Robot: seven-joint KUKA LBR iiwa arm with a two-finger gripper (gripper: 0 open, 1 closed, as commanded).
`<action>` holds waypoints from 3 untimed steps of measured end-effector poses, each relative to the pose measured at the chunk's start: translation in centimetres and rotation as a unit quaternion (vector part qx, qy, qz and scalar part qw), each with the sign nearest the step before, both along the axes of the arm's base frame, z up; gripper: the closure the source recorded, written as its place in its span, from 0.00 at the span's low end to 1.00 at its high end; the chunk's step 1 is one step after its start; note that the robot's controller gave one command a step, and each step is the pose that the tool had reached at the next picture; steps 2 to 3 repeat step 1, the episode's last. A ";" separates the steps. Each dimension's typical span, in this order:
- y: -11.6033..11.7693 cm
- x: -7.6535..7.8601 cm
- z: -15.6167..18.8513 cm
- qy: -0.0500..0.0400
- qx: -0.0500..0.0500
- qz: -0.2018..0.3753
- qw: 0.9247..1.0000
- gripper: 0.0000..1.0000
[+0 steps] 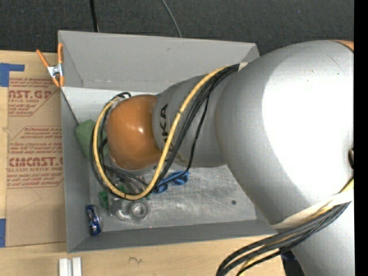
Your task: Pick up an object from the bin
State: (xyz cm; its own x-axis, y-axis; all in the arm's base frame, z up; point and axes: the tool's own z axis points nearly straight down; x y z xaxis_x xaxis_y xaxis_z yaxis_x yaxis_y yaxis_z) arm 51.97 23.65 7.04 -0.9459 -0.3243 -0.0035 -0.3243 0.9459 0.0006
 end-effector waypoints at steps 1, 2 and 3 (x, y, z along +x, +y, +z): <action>-0.1 0.0 16.5 -0.004 0.001 0.032 0.999 1.00; -0.1 0.0 16.5 -0.004 0.001 0.032 0.999 1.00; -0.1 0.0 16.5 -0.004 0.001 0.032 0.999 1.00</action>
Offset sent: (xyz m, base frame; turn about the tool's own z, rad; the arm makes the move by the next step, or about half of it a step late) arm -0.0013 -0.0024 0.1598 -0.0643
